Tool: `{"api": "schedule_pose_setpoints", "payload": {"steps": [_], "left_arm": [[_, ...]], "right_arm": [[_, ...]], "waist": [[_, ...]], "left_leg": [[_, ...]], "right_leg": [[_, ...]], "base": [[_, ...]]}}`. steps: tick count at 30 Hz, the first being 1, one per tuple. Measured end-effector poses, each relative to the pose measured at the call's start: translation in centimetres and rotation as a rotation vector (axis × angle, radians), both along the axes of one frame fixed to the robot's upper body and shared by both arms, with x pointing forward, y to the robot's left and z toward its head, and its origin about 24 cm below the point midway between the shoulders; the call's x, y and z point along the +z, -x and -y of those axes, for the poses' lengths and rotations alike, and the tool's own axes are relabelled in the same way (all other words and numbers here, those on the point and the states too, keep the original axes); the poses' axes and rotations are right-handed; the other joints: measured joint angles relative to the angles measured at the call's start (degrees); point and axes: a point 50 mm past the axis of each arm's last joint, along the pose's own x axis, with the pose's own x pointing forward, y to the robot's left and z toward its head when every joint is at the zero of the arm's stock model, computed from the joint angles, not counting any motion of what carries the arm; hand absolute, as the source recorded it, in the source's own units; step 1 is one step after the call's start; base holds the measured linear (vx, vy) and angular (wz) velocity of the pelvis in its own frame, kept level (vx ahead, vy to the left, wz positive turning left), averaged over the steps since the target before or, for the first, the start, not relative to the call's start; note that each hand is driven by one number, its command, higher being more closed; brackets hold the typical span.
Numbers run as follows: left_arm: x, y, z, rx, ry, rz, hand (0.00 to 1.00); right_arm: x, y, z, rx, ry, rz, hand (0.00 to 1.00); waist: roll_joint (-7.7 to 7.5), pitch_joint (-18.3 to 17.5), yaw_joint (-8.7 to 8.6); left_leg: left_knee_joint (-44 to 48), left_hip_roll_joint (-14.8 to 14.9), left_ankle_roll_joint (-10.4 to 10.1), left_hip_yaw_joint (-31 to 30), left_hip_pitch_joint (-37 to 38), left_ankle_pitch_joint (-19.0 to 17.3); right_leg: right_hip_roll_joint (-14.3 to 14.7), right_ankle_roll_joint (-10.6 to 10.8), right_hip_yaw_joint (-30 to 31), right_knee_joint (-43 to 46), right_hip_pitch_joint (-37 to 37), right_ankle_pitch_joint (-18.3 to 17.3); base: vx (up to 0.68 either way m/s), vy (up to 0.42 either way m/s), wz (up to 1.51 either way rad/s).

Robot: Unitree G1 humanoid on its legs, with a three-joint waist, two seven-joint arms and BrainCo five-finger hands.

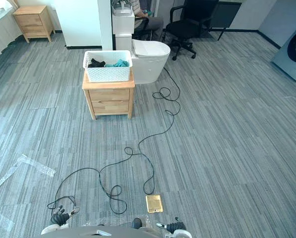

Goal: Pick up the laundry basket with both hands and put the clothes into the washing machine.

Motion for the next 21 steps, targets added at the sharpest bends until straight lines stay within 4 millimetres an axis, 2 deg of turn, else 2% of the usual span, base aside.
{"api": "schedule_pose_setpoints", "payload": {"steps": [21], "left_arm": [[0.29, -0.71, -0.88, 0.001, -0.031, 0.017, 0.0]], "right_arm": [[0.05, -1.0, -0.84, 0.035, -0.015, 0.018, 0.0]], "waist": [[-2.3, 0.78, 0.02]], "left_leg": [[-0.91, -0.23, 0.63, 0.69, -0.9, 0.19]], "right_leg": [[-0.13, 0.42, 0.26, 0.54, -1.52, -0.36]], "base": [[-0.01, 0.003, -0.01]]}}
